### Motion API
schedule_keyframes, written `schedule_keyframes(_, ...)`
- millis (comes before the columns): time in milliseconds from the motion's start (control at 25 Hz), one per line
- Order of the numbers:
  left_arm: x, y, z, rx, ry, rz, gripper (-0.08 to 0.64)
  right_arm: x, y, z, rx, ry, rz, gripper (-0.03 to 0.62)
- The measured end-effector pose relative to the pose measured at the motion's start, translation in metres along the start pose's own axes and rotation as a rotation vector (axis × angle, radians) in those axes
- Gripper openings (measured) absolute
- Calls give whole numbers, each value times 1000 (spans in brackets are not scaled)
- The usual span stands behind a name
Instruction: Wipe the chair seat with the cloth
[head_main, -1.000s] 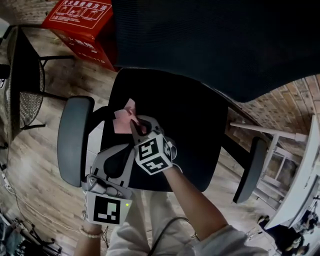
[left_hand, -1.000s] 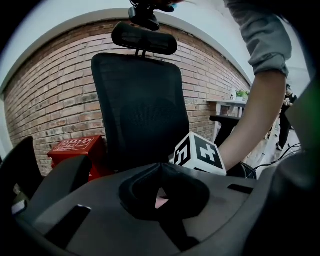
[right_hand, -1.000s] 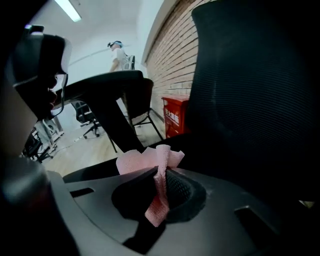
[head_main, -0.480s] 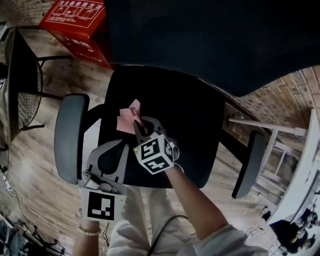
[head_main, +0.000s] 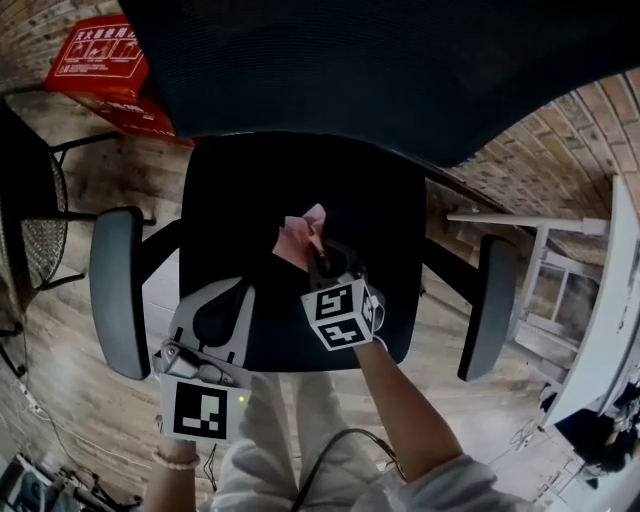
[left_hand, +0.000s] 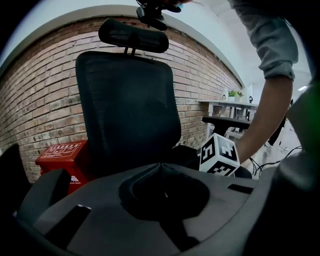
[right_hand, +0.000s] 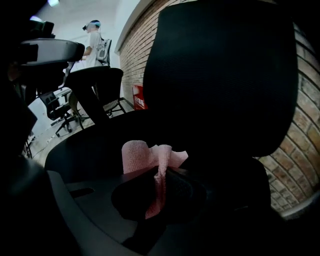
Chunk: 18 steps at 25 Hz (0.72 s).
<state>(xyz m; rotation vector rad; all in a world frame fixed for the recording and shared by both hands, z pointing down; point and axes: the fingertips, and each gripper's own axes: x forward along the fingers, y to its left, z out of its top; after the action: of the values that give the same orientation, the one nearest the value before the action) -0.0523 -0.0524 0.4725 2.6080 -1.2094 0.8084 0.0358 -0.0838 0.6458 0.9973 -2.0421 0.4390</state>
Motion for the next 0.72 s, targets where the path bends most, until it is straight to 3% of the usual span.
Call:
schedule_keyframes(440,24,-21,23,73,-20,-98,18,-70,-91,-80,206,79,-303,55)
schedule_keyframes(720,26,-31,33,103,-31,-145,18,-116,-109,-126,334,131,-442,55)
